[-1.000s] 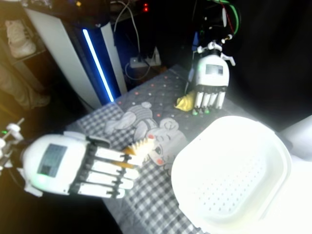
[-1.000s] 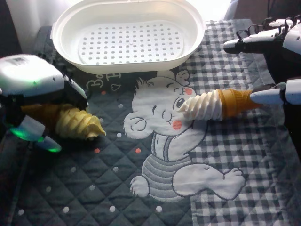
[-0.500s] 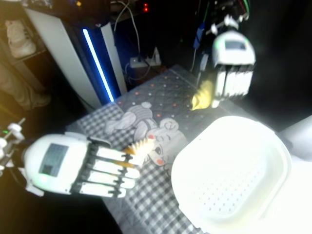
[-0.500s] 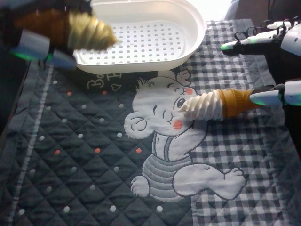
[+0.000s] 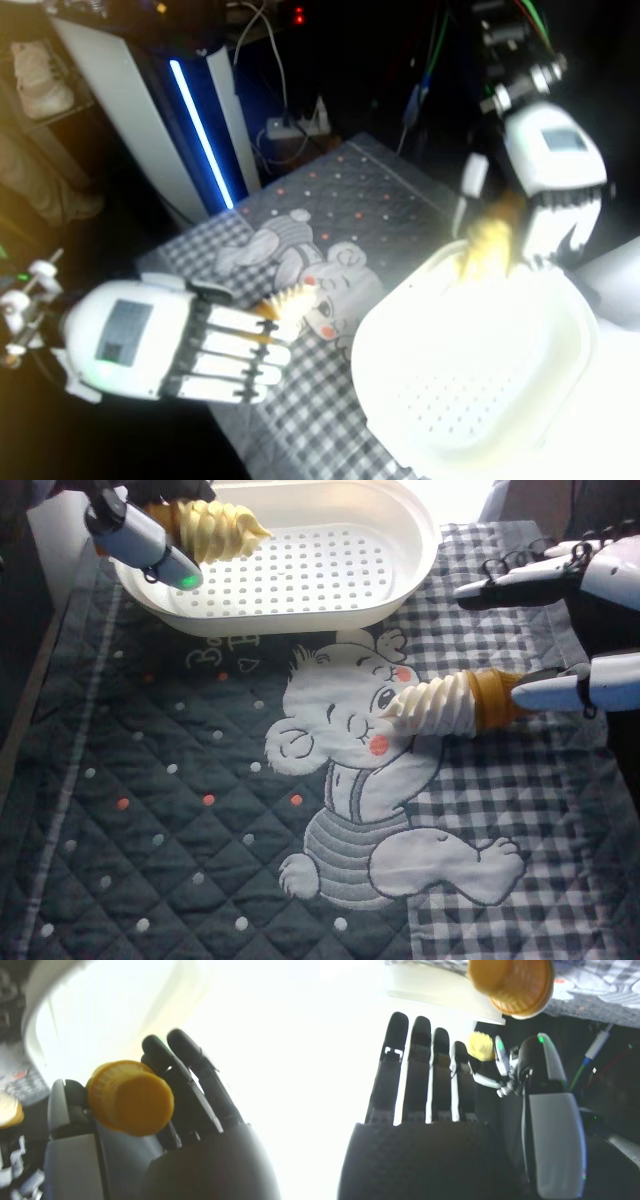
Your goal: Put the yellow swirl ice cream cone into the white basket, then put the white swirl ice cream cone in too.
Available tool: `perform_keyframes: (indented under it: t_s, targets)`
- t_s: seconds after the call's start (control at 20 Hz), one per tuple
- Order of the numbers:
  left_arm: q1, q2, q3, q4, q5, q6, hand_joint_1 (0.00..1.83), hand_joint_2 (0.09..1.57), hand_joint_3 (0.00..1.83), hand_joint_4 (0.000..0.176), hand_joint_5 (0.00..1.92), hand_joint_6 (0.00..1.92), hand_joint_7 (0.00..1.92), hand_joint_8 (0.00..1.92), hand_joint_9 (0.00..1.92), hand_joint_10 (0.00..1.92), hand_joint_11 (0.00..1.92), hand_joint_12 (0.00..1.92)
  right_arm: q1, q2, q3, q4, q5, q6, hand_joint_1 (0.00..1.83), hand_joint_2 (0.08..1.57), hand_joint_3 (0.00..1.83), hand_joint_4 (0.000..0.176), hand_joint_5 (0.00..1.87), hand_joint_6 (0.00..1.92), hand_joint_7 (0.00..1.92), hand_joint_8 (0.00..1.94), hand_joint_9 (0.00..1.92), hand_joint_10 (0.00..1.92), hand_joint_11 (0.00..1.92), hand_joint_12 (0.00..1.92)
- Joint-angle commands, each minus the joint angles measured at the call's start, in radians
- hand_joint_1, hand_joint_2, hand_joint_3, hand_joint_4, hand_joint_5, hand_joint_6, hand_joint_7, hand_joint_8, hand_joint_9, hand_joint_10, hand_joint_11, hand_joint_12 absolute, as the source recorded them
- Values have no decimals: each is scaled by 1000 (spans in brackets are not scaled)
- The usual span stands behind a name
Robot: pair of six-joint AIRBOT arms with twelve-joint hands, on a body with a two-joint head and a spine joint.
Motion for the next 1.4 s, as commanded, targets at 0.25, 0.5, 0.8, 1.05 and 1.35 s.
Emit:
perform_keyframes:
  t_s: [0.25,0.5,0.8,1.05,1.35]
  targets:
    - [-34,-82,93,-13,-49,-3,842,853,0,0,573,0,862,0,937,42,449,1237,14,-13,0,6,164,20,832,1084,0,26,446,2,491,0,481,399,209,1235]
    - [-14,37,-59,-19,-214,-25,862,866,0,0,667,5,942,14,932,39,341,1270,15,-14,0,-5,199,71,757,1077,8,45,385,0,433,0,613,470,328,1470]
    - [33,267,-364,118,-451,-28,779,884,5,2,664,0,852,0,827,1,225,1370,15,-44,14,-21,158,71,819,960,1,58,326,1,435,1,511,17,238,841]
    - [172,408,-492,174,-659,-216,756,897,0,0,647,7,785,5,809,5,106,1512,15,-109,71,-52,35,71,1011,900,0,5,359,1,477,1,558,16,171,1143]
    - [276,437,-505,147,-746,-336,932,860,2,0,748,4,890,46,733,482,229,1480,15,-137,85,-77,-10,71,1011,965,3,0,490,4,699,39,794,106,348,1325]
